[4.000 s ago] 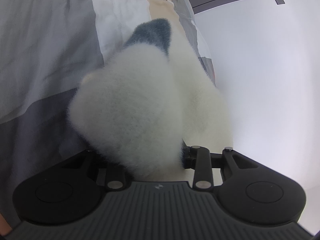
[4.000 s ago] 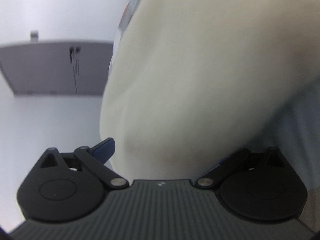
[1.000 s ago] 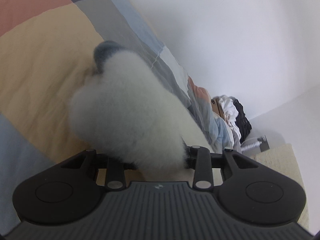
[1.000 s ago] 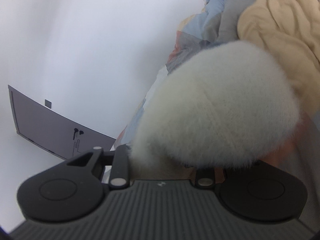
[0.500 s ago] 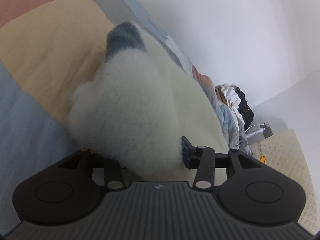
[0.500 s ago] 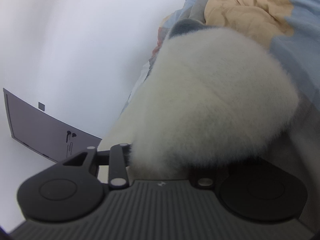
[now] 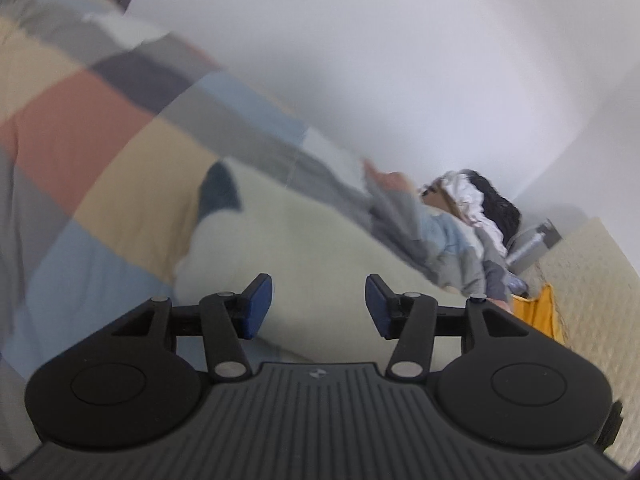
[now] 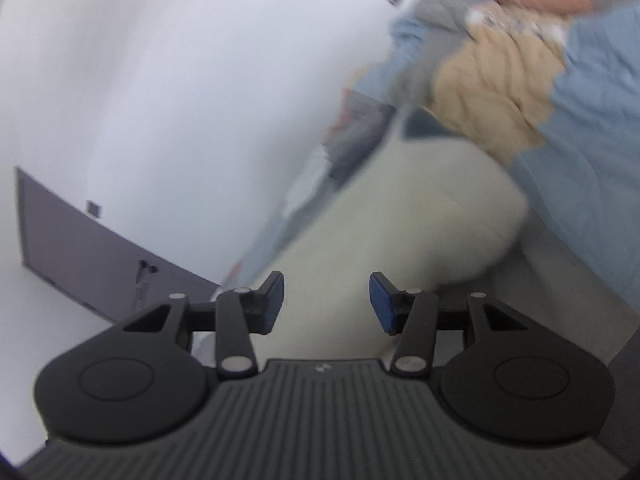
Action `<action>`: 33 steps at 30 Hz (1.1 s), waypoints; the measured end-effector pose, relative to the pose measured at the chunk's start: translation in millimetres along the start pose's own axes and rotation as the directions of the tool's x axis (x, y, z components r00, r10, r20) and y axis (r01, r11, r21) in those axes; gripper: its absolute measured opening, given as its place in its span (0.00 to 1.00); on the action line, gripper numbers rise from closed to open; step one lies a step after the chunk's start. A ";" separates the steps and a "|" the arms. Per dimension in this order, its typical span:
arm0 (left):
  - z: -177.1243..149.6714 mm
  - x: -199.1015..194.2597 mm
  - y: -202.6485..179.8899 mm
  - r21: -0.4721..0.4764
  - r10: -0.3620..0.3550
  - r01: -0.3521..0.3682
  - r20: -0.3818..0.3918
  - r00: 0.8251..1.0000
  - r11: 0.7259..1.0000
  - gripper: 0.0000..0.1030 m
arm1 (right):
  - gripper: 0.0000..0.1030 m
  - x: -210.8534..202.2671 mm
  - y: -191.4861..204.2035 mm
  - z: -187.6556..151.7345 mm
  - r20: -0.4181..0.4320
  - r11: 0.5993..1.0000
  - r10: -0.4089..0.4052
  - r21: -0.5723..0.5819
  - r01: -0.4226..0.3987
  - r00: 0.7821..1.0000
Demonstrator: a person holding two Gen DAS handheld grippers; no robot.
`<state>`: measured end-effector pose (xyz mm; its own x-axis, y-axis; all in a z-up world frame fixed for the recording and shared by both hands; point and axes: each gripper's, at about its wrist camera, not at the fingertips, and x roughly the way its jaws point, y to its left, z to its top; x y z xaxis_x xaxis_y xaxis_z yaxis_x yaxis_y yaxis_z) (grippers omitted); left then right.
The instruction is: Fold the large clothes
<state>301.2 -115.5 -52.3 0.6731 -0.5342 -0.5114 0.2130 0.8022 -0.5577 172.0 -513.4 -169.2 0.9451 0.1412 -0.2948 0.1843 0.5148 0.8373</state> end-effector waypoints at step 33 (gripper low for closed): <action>-95.4 -259.4 -96.6 0.444 -0.036 -0.090 0.268 0.963 0.892 0.60 | 0.49 -173.8 182.2 -117.3 0.083 0.739 -0.060 -0.666 0.100 0.995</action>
<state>38.5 -79.8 71.8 0.8303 -0.4718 -0.2967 0.4434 0.8817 -0.1612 9.6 -344.9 -19.5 0.9513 0.0394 -0.3058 0.0514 0.9577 0.2831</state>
